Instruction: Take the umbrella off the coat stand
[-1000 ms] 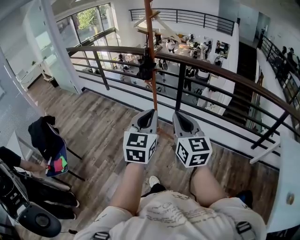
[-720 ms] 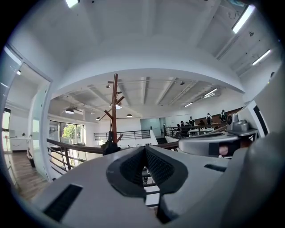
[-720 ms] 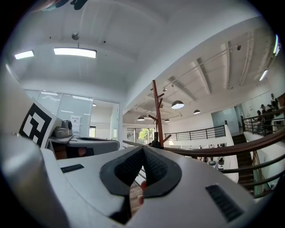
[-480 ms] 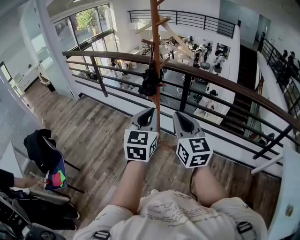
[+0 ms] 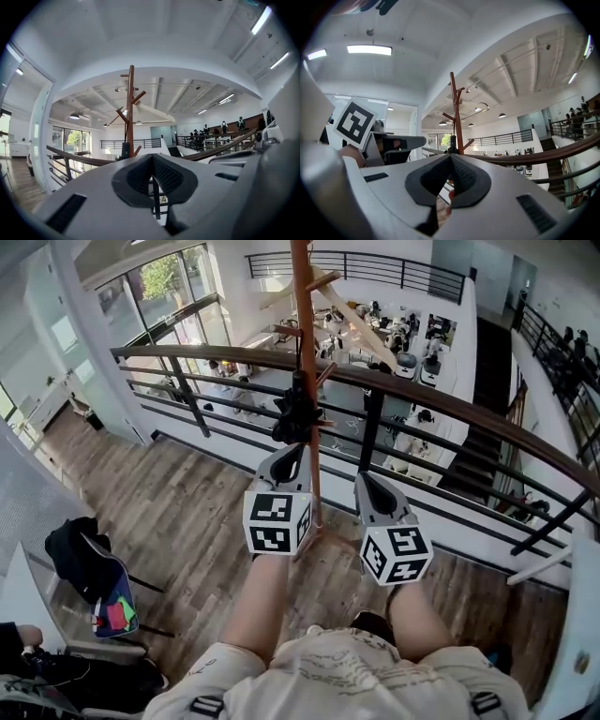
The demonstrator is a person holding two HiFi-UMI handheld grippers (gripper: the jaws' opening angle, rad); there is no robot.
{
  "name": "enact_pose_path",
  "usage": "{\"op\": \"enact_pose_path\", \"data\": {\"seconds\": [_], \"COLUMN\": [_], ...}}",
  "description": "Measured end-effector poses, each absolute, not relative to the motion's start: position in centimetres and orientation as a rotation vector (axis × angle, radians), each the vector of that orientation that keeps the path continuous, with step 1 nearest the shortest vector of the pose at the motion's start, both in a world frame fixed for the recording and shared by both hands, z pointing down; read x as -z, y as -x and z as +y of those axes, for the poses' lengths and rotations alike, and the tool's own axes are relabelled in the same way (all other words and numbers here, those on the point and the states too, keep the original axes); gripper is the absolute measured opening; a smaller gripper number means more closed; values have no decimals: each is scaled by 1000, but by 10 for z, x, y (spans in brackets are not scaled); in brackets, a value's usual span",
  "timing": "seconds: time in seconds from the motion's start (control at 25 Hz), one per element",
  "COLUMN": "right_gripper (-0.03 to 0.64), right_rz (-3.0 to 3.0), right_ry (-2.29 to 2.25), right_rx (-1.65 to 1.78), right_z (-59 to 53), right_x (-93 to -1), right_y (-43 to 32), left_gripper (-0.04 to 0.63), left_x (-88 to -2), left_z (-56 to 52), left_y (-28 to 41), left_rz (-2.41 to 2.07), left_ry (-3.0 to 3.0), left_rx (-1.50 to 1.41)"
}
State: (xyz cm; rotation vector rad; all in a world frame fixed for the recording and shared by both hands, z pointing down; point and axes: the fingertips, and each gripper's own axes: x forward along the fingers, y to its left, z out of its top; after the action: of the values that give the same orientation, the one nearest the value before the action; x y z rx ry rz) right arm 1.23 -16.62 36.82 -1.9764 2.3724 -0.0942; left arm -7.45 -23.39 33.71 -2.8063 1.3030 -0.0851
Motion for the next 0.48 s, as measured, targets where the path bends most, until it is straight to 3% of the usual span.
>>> {"op": "enact_pose_path", "data": {"seconds": [0.48], "right_gripper": [-8], "right_rz": [2427], "right_ry": [1824], "right_rx": [90], "right_z": [-242], "right_x": [-350], "right_y": [-41], "left_gripper": [11], "left_x": [-315], "left_z": [-297], "left_y": [48], "left_rz": [1370], "left_ry": [2725], "left_rx": [97]}}
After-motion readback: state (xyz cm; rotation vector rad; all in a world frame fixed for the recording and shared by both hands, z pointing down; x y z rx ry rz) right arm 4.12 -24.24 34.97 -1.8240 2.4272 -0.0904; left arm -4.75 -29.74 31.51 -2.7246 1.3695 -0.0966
